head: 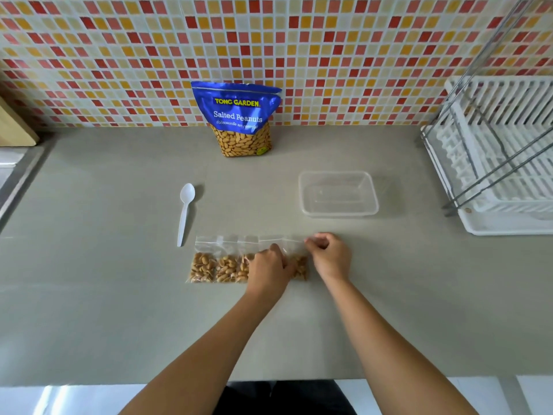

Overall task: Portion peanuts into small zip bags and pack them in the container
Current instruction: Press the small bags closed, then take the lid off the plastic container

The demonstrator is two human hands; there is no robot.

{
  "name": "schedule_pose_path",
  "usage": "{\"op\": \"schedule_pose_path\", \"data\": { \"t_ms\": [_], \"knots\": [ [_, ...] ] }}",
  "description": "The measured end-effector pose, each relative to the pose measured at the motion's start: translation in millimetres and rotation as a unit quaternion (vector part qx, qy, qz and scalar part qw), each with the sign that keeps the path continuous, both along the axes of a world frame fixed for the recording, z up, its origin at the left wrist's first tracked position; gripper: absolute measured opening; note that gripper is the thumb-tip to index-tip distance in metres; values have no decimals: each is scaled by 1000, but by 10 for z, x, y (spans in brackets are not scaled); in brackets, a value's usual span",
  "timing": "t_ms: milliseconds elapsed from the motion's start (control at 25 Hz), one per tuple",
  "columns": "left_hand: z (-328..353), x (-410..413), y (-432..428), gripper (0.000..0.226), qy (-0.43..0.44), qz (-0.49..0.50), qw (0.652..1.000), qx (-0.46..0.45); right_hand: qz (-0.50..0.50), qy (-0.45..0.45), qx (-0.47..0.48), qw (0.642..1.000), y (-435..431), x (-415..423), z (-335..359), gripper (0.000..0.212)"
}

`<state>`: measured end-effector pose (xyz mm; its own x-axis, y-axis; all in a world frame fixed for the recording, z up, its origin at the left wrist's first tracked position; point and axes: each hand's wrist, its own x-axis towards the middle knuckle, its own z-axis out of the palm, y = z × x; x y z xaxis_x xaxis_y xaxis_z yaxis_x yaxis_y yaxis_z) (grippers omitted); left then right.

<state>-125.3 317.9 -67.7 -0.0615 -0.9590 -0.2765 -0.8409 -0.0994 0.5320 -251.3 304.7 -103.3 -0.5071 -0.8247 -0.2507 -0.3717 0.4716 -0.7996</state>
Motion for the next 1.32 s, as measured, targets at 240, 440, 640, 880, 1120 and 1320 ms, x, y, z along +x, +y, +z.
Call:
{"op": "schedule_pose_path", "data": {
  "t_ms": [240,440,640,880,1120,1320],
  "knots": [
    [194,-138,-480,34,82,61,992,-72,-102,113,-239,959,-194,-438,361,13],
    [194,-440,-989,48,80,53,995,7,-60,107,-56,991,-602,-1066,288,51],
    [25,-469,-1116,45,176,85,978,66,28,104,21,994,-673,-1145,110,34],
    [67,328,-1219,43,192,146,970,41,75,22,-48,996,-723,-421,236,39],
    [128,1070,-1209,42,191,191,961,61,111,-34,-24,993,-730,291,182,46],
    [125,1141,-1215,41,176,179,965,71,106,-29,-10,994,-702,378,158,47]
  ]
}}
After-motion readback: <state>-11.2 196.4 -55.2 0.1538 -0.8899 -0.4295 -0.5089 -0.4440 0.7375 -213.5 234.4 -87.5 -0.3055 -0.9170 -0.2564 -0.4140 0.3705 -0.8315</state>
